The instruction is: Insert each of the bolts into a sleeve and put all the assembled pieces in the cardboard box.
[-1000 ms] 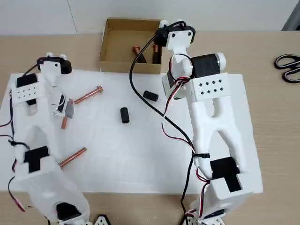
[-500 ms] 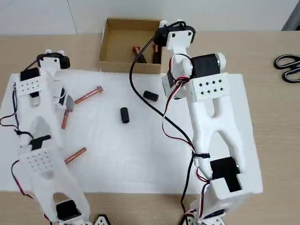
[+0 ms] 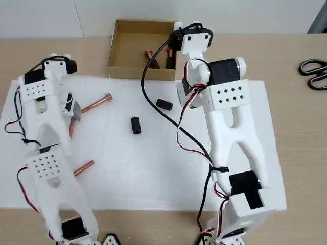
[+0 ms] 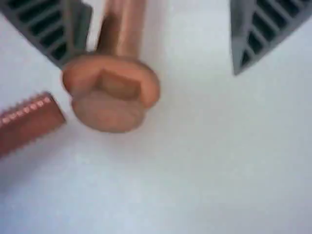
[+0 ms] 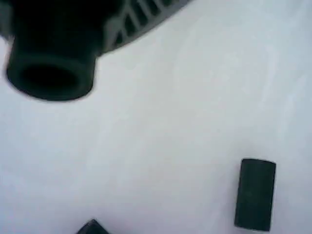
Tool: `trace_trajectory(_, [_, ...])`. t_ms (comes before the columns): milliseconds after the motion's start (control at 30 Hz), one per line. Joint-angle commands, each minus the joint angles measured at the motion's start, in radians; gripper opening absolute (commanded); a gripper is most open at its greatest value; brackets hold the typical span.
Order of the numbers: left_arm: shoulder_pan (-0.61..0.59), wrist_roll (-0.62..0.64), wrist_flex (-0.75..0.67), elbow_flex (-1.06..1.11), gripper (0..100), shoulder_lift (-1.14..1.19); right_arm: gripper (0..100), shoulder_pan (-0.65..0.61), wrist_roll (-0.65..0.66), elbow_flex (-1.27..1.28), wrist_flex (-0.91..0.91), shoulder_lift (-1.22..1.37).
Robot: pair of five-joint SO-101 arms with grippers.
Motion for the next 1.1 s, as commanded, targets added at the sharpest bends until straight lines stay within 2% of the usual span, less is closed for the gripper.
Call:
trace_trajectory(0, [0.043, 0.011, 0.026, -0.079, 19, 0.000, 0.3, 0.010, 0.009, -0.005, -0.004, -0.007])
trace_trajectory(267, [0.048, 0.008, 0.087, -0.131, 0, 0.000, 0.3, 0.010, 0.009, -0.005, -0.004, -0.007])
trace_trajectory(1067, [0.091, 0.009, 0.127, -0.131, 1, -0.009, 0.3, 0.010, 0.009, -0.005, -0.004, -0.007])
